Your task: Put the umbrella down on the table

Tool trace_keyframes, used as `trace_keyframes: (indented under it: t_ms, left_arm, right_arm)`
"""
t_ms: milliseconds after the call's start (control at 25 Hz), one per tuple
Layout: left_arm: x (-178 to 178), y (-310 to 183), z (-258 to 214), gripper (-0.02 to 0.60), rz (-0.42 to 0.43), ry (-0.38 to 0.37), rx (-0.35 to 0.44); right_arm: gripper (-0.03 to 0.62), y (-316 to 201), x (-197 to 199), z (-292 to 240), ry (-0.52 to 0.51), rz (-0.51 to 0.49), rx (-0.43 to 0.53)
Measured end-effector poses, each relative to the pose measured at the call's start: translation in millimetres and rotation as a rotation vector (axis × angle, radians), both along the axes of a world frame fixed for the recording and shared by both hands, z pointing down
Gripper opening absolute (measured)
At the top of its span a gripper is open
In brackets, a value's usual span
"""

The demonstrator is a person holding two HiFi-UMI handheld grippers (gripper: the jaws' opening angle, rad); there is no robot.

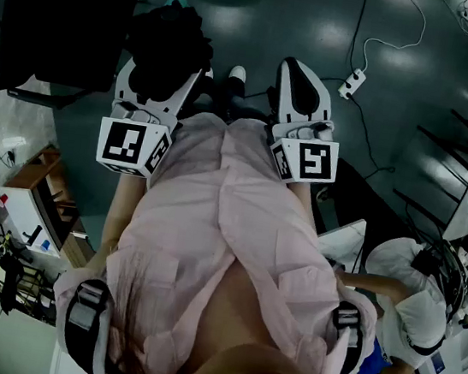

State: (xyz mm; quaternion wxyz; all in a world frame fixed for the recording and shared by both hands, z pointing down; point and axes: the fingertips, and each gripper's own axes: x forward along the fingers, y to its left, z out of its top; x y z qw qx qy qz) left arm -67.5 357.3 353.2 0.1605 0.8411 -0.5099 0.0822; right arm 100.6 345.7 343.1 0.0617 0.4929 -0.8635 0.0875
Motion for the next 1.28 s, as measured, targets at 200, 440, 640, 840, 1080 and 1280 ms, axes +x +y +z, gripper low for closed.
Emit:
trace_keyframes:
  t_ms: [200, 440, 640, 840, 1080, 1280]
  left_arm:
    - [0, -1, -1, 0.314, -0.007, 0.008, -0.003]
    - [3, -4, 2, 0.314, -0.025, 0.021, -0.007]
    - [5, -9, -2, 0.314, -0.05, 0.026, -0.001]
    - [14, -25, -5, 0.314, -0.085, 0.026, 0.012]
    - [18, -29, -1, 0.314, -0.122, 0.021, 0.032]
    - [22, -41, 3, 0.314, -0.13, 0.024, 0.021]
  right_arm:
    - [0.032, -2, 0, -3, 0.0, -0.004, 0.006]
    - [0.032, -4, 6, 0, 0.002, -0.008, 0.01]
    - [0.034, -6, 16, -10, -0.038, -0.021, 0.043]
    - [0.034, -22, 39, -11, -0.059, 0.0, 0.047]
    - [0.034, -28, 58, -1, -0.068, 0.01, 0.036]
    - [0.034, -38, 64, 8, -0.065, 0.01, 0.001]
